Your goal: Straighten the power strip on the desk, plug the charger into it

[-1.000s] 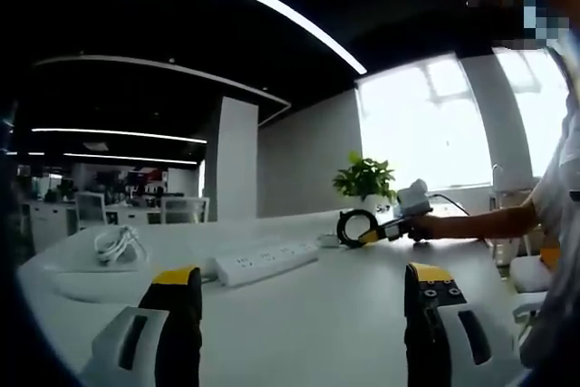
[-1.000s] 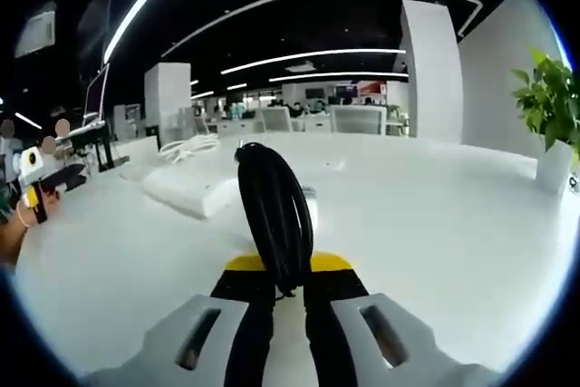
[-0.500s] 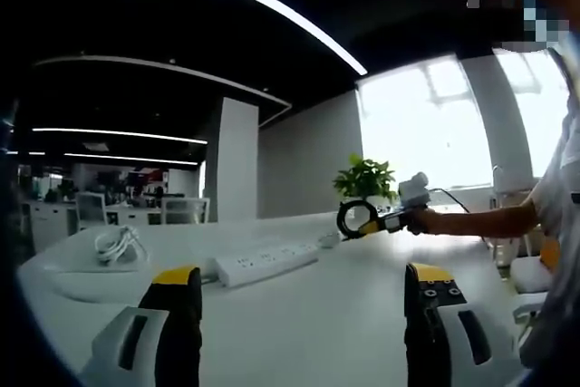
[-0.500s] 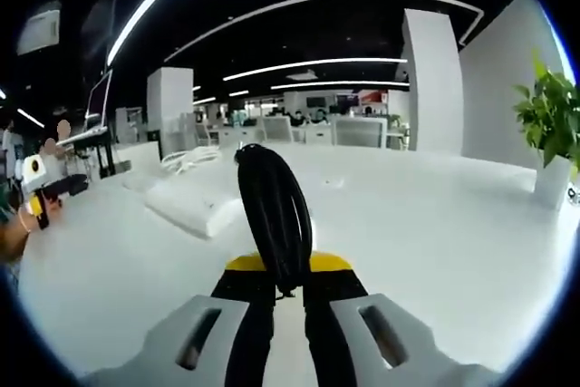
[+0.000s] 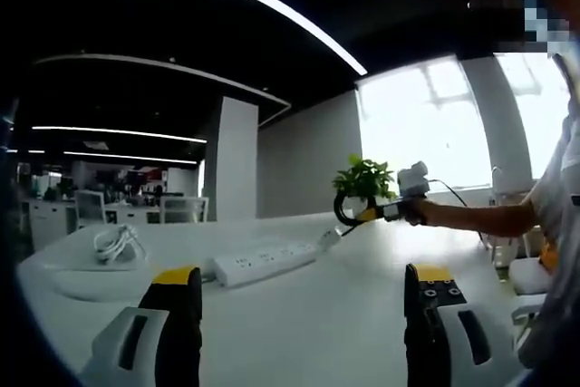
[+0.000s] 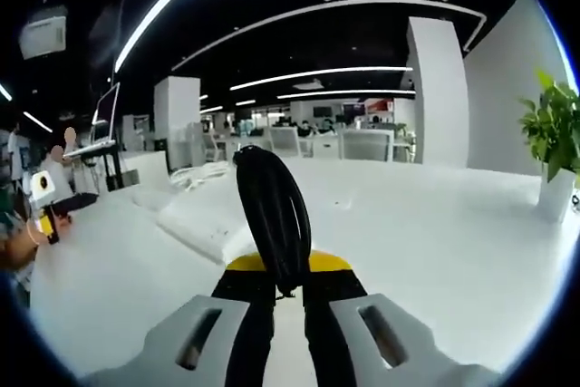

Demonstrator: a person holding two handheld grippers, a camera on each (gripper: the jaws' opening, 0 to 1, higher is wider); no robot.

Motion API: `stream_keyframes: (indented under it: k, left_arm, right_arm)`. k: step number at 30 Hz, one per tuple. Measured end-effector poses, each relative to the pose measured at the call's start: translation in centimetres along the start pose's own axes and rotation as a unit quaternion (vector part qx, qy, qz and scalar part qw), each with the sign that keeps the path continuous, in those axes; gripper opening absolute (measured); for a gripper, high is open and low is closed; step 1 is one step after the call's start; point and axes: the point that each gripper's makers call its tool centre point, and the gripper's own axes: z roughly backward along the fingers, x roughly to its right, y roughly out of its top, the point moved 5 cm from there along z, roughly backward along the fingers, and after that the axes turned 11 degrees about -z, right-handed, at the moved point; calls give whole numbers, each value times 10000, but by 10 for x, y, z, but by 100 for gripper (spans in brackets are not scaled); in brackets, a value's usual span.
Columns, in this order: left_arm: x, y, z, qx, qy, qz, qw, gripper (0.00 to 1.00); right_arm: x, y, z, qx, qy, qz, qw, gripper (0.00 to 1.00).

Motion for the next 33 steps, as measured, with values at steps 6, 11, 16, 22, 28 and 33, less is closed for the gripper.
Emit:
stream_keyframes:
  k: [6,11,16,22,28,33]
  left_arm:
    - [1,1,-1,-13,-20,20,10000,95]
    - [2,3,-1,-13,-55,20,10000,95]
    - [3,6,0,1,-70,2,10000,95]
    - [6,11,-1,55,-114,-30,9999,95]
    - [11,17,-9,119,-231,-68,9996,95]
    - [17,20,-13,133,-317,-116,9993,95]
  right_arm:
    - [-4,7,1,14,19,50,10000,9]
    - [-7,13,2,75,28,92,9999,9]
    - [-12,21,3,100,74,85,9999,9]
    - [-17,28,4,127,89,29,9999,8]
    - [-28,38,3,295,111,68,9995,8]
    - [-35,41,-2,335,143,114,9993,7]
